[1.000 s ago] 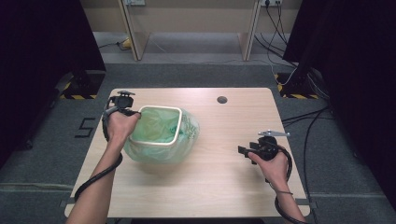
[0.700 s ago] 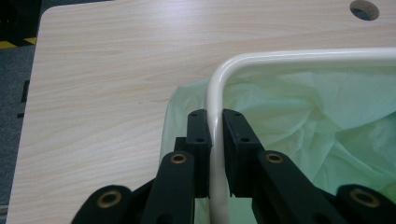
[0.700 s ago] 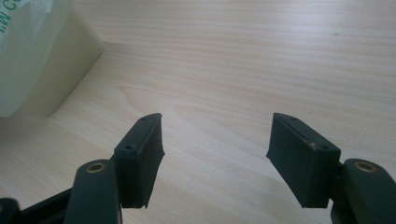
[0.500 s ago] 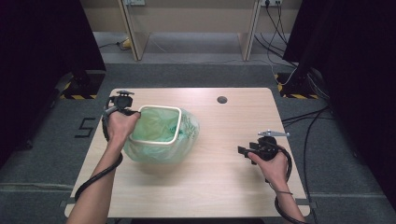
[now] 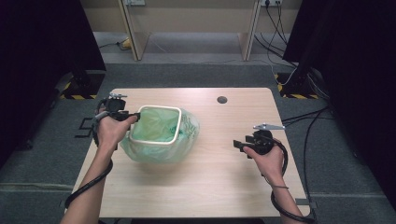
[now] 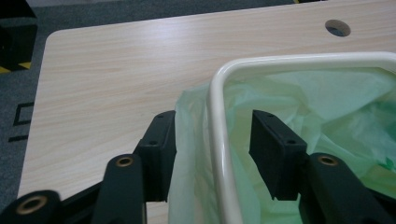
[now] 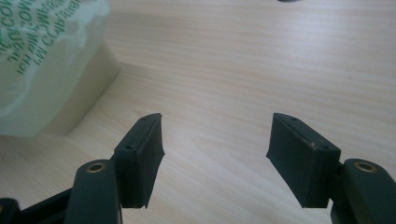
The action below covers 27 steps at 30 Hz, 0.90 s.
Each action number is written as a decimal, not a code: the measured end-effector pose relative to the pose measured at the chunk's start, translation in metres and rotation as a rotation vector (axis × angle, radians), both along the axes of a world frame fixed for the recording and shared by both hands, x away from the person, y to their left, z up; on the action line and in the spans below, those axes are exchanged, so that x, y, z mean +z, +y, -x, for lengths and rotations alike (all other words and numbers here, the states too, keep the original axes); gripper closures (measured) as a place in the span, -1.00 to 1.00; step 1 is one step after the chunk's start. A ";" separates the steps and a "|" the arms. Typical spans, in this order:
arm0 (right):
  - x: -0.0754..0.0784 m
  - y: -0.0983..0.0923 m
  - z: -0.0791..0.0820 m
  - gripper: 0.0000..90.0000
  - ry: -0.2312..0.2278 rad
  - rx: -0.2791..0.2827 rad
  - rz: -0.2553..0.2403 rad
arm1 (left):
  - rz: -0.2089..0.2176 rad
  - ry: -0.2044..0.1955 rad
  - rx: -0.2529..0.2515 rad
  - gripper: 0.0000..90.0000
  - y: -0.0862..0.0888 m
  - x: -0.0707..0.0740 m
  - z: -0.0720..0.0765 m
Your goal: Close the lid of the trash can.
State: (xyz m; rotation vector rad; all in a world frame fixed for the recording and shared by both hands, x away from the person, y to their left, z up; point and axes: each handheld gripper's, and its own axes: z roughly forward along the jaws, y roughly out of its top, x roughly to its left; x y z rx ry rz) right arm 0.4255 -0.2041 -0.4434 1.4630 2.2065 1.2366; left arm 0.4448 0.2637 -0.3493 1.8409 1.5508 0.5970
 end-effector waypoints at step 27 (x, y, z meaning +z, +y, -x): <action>0.047 0.109 -0.042 -0.20 -0.071 0.130 0.027 | -0.024 -0.013 -0.040 -0.13 0.047 -0.020 0.057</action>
